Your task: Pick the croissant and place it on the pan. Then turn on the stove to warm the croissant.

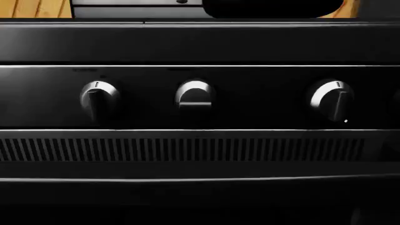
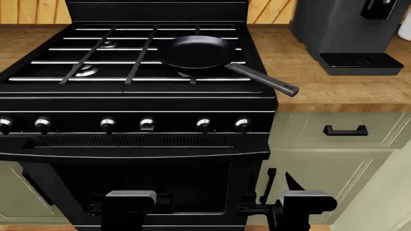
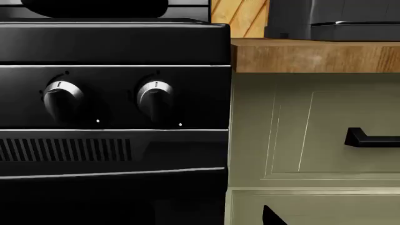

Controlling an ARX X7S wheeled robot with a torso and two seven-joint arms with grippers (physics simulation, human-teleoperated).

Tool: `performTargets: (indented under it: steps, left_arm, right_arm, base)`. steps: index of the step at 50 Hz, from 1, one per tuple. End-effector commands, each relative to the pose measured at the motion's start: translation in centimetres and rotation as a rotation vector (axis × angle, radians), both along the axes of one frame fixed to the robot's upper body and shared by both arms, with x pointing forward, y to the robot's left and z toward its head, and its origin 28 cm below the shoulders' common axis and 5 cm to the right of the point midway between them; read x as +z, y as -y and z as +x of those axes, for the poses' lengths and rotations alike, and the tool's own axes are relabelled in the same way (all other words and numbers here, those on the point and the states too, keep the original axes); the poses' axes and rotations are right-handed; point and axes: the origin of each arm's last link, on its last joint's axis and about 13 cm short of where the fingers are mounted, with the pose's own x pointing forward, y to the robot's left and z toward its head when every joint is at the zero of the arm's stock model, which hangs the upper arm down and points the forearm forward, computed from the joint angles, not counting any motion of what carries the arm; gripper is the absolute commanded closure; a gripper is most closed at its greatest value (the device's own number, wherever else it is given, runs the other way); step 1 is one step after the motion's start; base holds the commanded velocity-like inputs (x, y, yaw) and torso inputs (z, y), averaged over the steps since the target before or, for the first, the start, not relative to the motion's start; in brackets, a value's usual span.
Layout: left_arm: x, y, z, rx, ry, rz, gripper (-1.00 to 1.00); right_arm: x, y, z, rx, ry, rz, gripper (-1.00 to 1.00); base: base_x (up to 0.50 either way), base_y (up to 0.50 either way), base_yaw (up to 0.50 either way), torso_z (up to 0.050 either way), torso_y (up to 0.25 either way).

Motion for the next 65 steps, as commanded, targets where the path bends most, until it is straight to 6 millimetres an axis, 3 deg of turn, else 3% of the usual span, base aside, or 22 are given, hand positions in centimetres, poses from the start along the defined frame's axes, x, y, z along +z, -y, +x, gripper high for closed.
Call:
performTargets:
  steps: [1,10,41,65]
  left_arm:
    - [0.09,0.00,-0.07,-0.008,0.015,-0.003,-1.00]
    - [0.62,-0.01,-0.47,-0.069,0.089,-0.023,-1.00]
    - [0.80,0.15,-0.37,-0.109,0.101,-0.010,-1.00]
    - [0.57,0.52,0.08,-0.049,0.017,0.004,-1.00]
  right_arm:
    - [-0.10,-0.11,-0.01,0.001,0.000,0.001,-1.00]
    - [-0.07,0.03,-0.27,-0.012,0.002,0.012,-1.00]
    - [0.05,-0.09,-0.27,-0.007,0.002,0.009,-1.00]
    - [-0.09,-0.33,-0.28,-0.003,0.001,-0.075,-1.00]
  base:
    - [0.00,0.00,0.00,0.000,0.000]
    - [0.00,0.00,0.00,0.004,0.003]
    - [0.00,0.00,0.00,0.050,0.041]
    - [0.00,0.49,0.00,0.004,0.003]
